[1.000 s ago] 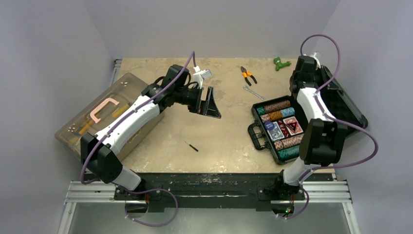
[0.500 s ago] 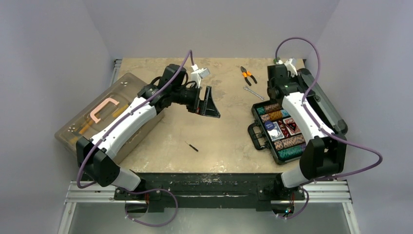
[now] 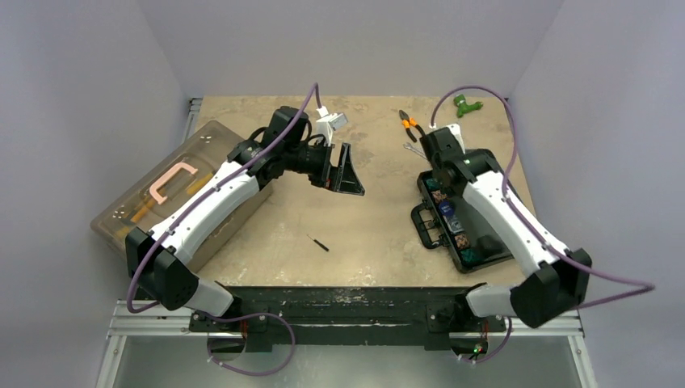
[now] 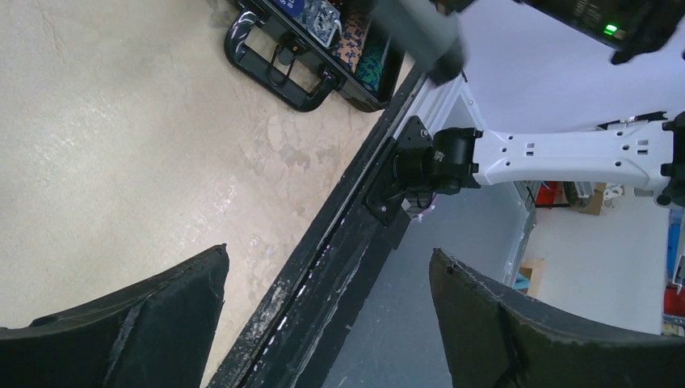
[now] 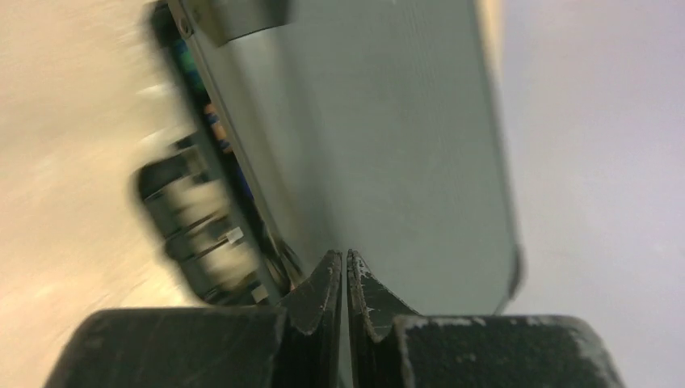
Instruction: Pack up texas hold em set
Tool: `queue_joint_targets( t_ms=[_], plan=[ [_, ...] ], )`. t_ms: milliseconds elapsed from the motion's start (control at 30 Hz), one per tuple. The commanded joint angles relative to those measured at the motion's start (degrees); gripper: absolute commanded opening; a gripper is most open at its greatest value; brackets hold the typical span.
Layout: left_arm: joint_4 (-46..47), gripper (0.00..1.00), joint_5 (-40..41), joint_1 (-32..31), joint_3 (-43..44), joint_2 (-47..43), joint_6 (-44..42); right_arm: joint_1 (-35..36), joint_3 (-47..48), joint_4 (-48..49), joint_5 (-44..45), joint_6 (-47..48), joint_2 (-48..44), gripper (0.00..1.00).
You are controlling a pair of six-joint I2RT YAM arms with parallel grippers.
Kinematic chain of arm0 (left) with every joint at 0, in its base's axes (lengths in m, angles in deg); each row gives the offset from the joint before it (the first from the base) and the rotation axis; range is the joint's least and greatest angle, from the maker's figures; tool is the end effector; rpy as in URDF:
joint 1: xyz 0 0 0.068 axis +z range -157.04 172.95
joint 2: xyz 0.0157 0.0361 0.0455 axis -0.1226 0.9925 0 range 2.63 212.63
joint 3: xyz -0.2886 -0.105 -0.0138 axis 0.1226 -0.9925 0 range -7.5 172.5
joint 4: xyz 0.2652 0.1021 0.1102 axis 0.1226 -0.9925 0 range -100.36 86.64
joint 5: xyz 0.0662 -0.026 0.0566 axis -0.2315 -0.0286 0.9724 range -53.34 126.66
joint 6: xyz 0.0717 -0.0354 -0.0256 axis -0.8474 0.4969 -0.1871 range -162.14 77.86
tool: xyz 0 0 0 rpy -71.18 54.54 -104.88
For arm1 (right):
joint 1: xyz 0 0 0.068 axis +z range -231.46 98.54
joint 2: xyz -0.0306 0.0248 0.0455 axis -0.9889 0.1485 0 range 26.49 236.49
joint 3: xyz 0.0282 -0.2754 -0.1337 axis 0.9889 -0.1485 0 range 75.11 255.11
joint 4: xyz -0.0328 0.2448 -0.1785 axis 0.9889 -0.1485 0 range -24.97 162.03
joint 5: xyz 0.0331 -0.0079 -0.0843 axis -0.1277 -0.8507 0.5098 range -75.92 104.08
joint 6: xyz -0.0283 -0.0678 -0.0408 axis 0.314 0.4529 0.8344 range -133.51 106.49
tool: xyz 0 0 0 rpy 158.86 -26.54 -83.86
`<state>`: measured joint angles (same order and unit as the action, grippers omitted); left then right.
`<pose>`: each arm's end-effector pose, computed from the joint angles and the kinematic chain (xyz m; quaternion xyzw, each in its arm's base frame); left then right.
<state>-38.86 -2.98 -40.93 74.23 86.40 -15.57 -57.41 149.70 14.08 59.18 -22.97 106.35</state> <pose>0.2924 -0.2530 0.3813 0.2034 0.8326 -0.4722 0.2061 0.3125 0.0824 0.3290 -0.0260 0.9024 -0.2956 0.3123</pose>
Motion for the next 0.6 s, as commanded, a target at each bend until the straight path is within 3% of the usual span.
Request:
queue_joint_targets(
  t_ms=[0,100,200,233,267,300,433,567],
  plan=[
    [0.1,0.91,1.1,-0.3,0.9,-1.1,-2.1,0.5,-4.9,3.6,-35.4,-5.9,-10.0,0.03],
    [-0.5,0.91,1.9,-0.2,1.1,-0.9,-2.7,0.6,-7.2,6.6,-41.7,-5.9,-16.4,0.03],
    [-0.9,0.91,2.5,-0.3,1.2,-0.5,-3.2,0.6,-12.5,15.4,-41.8,-5.9,-22.3,0.03],
    [-0.9,0.91,2.6,-0.3,1.2,-0.3,-3.3,0.5,-14.9,16.2,-37.2,-5.8,-23.1,0.18],
    [-0.9,0.91,2.6,-0.2,1.2,-0.1,-3.3,0.1,-16.0,16.2,-32.8,-19.3,-23.1,0.89],
    [-0.8,0.91,2.6,-0.2,1.1,0.3,-3.4,-0.6,-16.2,16.0,-30.9,-20.9,-22.1,0.98],
    [-1.0,0.91,3.0,-0.3,1.0,1.6,-3.8,-8.5,-17.1,15.8,-29.0,-23.8,-16.0,0.99],
    [-0.4,0.9,2.7,-0.5,0.5,3.5,-3.7,-14.5,-20.2,22.8,-29.8,-25.8,-16.8,0.86]
  ],
)
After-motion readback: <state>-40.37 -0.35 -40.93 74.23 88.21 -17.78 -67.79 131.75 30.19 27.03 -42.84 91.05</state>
